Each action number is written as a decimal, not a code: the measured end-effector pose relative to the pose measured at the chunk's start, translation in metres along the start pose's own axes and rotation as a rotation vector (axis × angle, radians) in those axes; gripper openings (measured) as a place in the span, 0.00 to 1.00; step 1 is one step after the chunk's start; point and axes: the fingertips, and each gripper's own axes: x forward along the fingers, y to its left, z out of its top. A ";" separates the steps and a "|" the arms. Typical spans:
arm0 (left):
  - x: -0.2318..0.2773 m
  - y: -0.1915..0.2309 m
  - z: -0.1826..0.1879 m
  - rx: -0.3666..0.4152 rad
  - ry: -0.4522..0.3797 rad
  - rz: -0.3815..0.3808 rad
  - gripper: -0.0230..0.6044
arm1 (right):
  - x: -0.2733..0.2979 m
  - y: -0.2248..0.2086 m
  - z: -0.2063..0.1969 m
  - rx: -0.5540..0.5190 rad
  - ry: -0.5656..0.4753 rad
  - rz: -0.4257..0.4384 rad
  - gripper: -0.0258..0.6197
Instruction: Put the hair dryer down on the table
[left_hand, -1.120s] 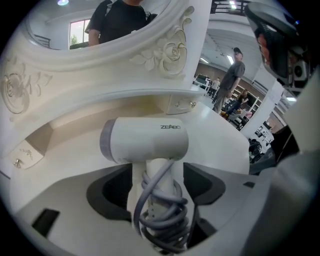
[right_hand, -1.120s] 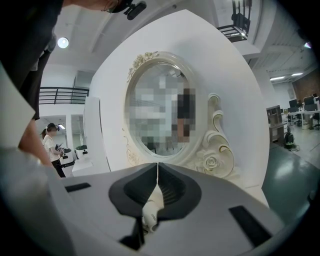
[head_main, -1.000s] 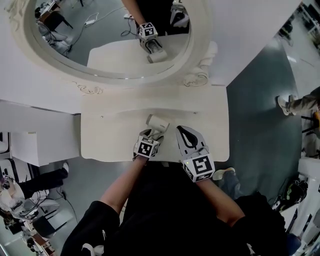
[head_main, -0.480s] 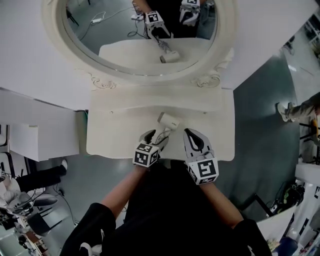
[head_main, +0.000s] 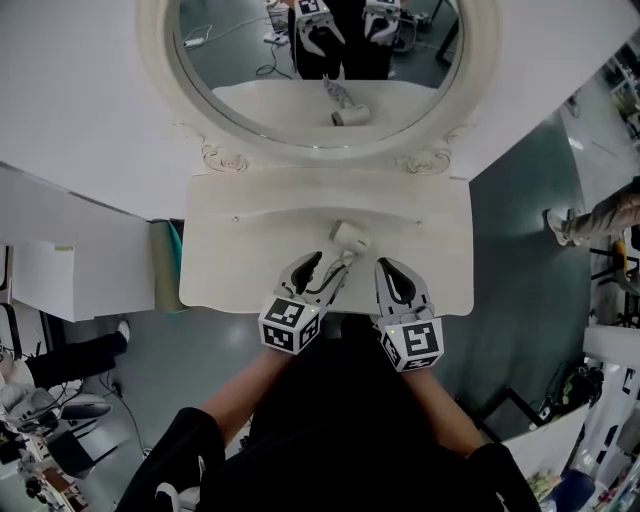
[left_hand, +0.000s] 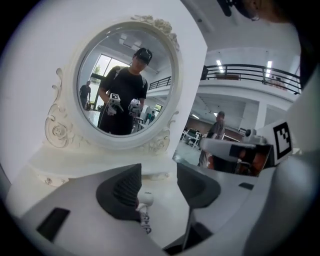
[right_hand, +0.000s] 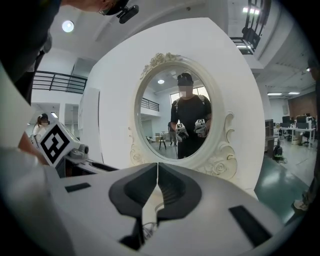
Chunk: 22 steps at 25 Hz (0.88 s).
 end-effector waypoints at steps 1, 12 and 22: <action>-0.007 -0.003 0.008 0.010 -0.025 -0.006 0.40 | 0.000 0.005 0.002 -0.006 -0.004 -0.001 0.07; -0.061 -0.011 0.062 0.112 -0.198 0.015 0.06 | -0.011 0.048 0.039 -0.032 -0.072 -0.023 0.07; -0.088 -0.031 0.079 0.144 -0.289 -0.003 0.06 | -0.027 0.074 0.048 -0.086 -0.098 -0.111 0.07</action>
